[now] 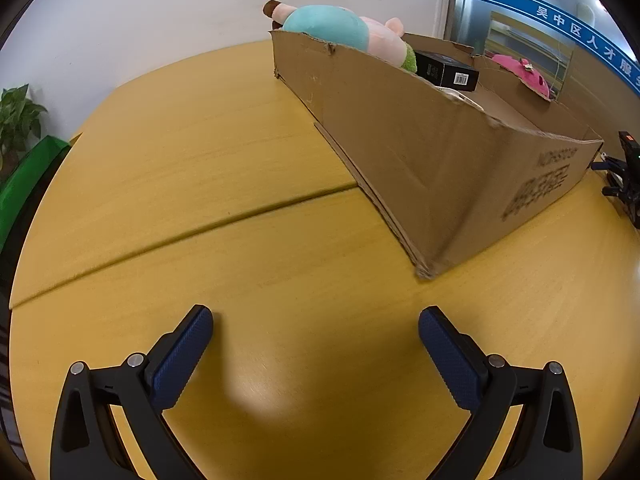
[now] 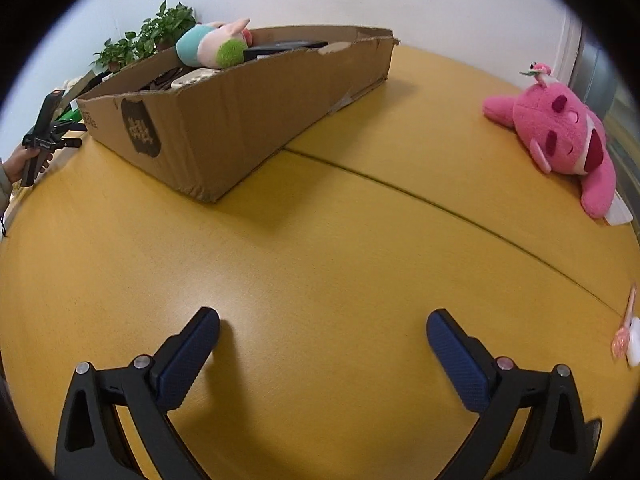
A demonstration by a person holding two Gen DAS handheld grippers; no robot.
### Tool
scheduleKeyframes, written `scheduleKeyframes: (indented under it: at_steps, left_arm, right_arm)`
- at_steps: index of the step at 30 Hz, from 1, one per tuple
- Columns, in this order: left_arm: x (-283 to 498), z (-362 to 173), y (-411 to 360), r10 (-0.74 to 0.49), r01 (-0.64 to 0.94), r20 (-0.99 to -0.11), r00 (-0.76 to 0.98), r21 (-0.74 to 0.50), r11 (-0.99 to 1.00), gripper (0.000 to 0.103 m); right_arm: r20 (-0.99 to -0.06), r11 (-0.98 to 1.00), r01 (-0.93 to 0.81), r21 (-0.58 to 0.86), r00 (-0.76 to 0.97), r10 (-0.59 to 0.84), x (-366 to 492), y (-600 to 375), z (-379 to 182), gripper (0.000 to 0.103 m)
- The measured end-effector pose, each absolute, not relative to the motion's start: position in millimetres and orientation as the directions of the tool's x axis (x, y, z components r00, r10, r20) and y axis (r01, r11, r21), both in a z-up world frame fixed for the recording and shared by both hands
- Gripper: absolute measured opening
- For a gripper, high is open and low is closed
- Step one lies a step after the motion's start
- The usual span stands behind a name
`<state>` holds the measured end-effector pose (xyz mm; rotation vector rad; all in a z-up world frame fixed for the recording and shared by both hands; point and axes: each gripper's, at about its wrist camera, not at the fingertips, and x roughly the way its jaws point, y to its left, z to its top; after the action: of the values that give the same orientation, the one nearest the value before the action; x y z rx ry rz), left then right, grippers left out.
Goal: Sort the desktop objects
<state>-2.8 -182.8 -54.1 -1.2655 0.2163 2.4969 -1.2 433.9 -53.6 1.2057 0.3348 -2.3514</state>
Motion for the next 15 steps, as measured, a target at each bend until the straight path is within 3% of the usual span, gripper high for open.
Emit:
scheduleKeyframes:
  at_steps: [15]
  left_arm:
    - [-20,-52,-190,0.230,-0.379,-0.809,-0.541,-0.010,-0.925,0.103]
  right_arm:
    - [-0.814,-0.846,0.534,-0.001,-0.492,-0.310,-5,436,-53,0.103]
